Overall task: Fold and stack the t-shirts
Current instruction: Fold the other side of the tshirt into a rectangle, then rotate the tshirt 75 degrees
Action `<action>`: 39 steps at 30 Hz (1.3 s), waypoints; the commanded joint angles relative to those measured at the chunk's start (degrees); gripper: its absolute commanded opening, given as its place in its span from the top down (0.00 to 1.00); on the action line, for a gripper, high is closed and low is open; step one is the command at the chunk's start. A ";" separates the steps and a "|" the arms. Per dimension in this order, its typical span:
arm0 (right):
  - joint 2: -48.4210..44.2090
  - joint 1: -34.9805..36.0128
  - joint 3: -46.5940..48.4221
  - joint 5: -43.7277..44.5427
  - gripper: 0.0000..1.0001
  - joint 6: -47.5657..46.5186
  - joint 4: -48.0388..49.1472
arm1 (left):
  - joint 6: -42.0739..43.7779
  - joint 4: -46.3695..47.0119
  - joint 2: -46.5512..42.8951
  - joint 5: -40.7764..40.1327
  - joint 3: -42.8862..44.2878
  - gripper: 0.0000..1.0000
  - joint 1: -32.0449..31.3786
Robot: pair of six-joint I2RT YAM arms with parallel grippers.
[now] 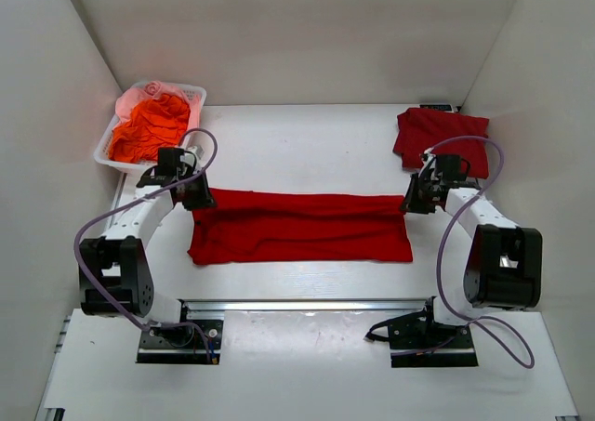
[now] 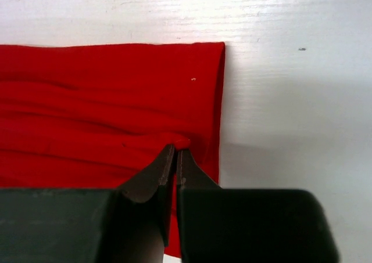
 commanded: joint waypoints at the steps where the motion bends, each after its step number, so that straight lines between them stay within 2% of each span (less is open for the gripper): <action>1: -3.31 -0.28 -1.63 -0.45 1.00 -0.92 2.93 | 1.25 0.03 -4.51 -1.39 -2.15 1.00 0.45; 9: -4.81 -0.72 -4.53 -0.46 1.00 -0.04 2.58 | 1.68 -1.20 -5.92 -3.41 -5.05 1.00 0.27; 13: -4.90 -0.63 -4.45 3.57 1.00 -0.39 -0.84 | 1.25 -2.08 -7.50 -5.00 -5.93 1.00 0.36; 15: -5.33 -0.11 -3.48 5.51 0.94 -0.30 -2.42 | 1.42 -2.70 -8.38 -4.21 -6.20 1.00 0.27; 16: -5.69 0.59 -3.04 6.91 0.85 -0.13 -3.13 | 1.51 -2.96 -8.38 -3.95 -6.37 0.93 0.36; 17: -6.65 0.77 -2.78 8.40 0.81 -0.30 -3.40 | 1.77 -2.96 -9.25 -4.21 -6.64 0.70 0.36; 18: -8.13 1.38 -2.34 10.16 0.77 -0.39 -4.01 | 1.43 -2.96 -9.70 -4.38 -6.38 0.57 0.36; 21: -10.34 3.93 0.03 15.08 0.63 -0.13 -5.50 | 0.55 -3.58 -11.89 -3.86 -6.29 0.54 0.01; 23: -10.44 4.72 1.87 15.62 0.60 -0.82 -5.51 | -0.42 -4.11 -13.03 -3.69 -5.85 0.47 -1.04; 24: -10.17 5.08 2.67 15.10 0.60 -0.83 -5.25 | -1.21 -3.93 -13.91 -3.42 -5.85 0.46 -1.39; 26: -8.34 4.99 4.07 12.04 0.75 -1.79 -3.40 | -2.78 -2.89 -14.88 -2.37 -7.51 0.62 -2.54; 27: -6.59 4.82 4.95 10.02 0.78 -1.97 -2.88 | -4.10 -2.35 -15.49 -1.41 -8.04 0.72 -3.32; 29: -3.24 6.12 6.27 7.55 0.90 -1.97 -1.65 | -6.31 0.01 -14.97 -1.49 -11.02 0.83 -5.95; 32: 3.78 7.01 8.64 5.09 1.00 -0.40 -1.02 | -9.39 3.70 -12.08 -1.40 -13.92 0.87 -9.64; 34: 8.79 7.28 10.58 3.42 1.00 1.28 -2.60 | -10.27 4.77 -7.09 -2.09 -14.20 0.89 -10.97; 39: 13.38 9.12 8.92 5.51 1.00 4.87 -3.40 | -11.58 7.49 2.40 -3.33 -10.78 0.93 -13.35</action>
